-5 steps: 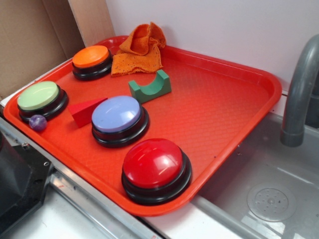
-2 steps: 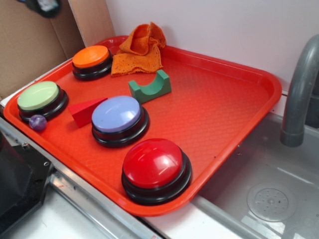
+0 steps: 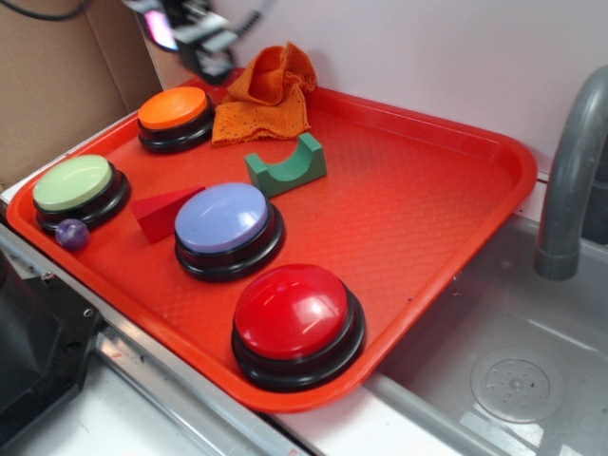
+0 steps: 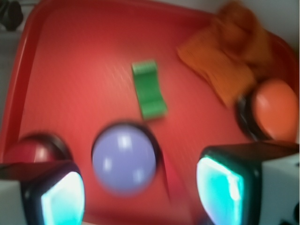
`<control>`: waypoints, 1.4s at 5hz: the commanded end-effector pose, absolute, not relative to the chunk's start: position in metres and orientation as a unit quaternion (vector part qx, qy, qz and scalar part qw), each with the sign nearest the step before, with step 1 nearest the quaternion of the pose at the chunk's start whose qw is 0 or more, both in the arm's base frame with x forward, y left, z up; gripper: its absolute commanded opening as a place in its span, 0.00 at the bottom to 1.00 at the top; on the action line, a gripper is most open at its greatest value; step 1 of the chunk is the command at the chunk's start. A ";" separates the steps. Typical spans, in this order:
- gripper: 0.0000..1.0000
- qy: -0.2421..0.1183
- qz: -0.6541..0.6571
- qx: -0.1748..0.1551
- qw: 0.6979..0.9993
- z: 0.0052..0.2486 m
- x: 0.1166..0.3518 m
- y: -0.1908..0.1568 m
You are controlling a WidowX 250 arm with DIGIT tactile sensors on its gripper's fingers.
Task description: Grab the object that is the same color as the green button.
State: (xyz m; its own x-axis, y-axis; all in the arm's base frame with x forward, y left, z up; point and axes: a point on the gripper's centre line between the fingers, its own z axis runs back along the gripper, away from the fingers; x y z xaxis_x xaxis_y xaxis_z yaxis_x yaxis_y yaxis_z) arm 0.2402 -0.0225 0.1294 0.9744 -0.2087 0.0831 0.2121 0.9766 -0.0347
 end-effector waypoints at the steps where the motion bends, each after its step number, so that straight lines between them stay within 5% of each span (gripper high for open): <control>1: 1.00 -0.051 -0.121 -0.016 0.991 0.063 0.294 -0.033; 4: 1.00 -0.043 -0.090 -0.008 0.995 0.030 0.302 -0.020; 5: 0.00 -0.036 -0.073 -0.003 0.997 0.029 0.302 -0.018; 7: 0.00 -0.039 -0.081 0.003 0.996 0.037 0.308 -0.020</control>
State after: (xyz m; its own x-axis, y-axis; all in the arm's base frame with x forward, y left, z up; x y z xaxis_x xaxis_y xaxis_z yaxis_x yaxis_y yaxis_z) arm 0.2965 -0.0154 0.0231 0.9895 -0.1437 0.0165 0.1436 0.9896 0.0050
